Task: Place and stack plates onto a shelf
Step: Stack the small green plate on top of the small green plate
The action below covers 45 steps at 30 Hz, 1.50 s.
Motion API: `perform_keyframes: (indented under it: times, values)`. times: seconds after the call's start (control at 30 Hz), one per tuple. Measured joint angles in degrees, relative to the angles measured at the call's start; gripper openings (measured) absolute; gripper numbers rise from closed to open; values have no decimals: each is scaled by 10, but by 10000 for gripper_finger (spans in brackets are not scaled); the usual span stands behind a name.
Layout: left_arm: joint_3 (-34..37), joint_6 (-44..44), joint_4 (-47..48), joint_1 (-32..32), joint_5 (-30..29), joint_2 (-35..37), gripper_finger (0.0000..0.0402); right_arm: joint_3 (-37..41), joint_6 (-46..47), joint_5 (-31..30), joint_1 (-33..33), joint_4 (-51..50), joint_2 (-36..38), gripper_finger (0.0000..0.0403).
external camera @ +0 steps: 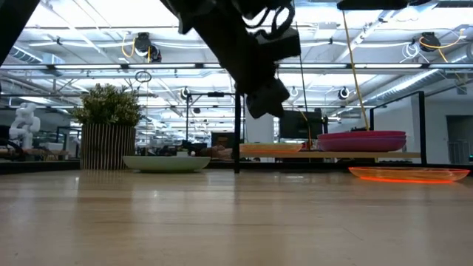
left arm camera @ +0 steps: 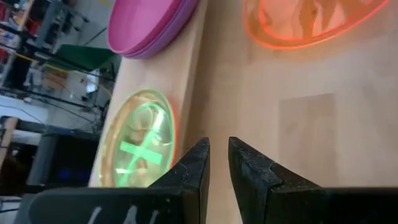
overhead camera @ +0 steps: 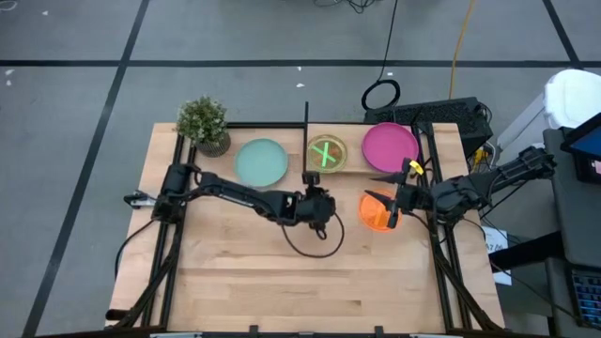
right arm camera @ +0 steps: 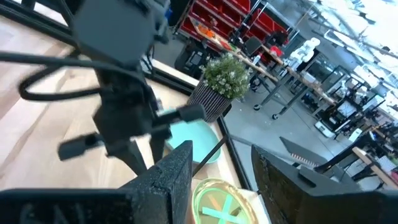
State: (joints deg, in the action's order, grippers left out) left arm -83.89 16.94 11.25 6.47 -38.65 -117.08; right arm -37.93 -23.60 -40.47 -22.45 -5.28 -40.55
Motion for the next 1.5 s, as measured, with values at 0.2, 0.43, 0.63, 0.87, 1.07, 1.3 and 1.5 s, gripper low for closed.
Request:
perform_keyframes:
  times: [0.2, 0.43, 0.63, 0.87, 1.07, 1.3, 1.5]
  values:
    - [0, -101, 69, 16, 1, 28, 65, 0, 43, -2, 22, 5, -28, 128]
    - [16, -222, 171, 16, 3, 30, 64, 1, 70, 0, 57, 17, -120, 74]
    - [88, -244, 156, 0, 7, 29, 64, 1, 78, 2, 84, 64, -205, 21]
    - [145, -205, 65, -38, 38, 29, 64, 1, 82, 86, 144, 131, -301, 5]
    - [158, -194, 50, -79, 52, 29, 64, 0, 80, 124, 199, 185, -382, 1]
    - [159, -187, 48, -117, 56, 29, 64, 1, 81, 182, 258, 215, -459, 1]
    - [159, -168, 12, -130, 96, 29, 64, 1, 77, 183, 291, 240, -498, 0]
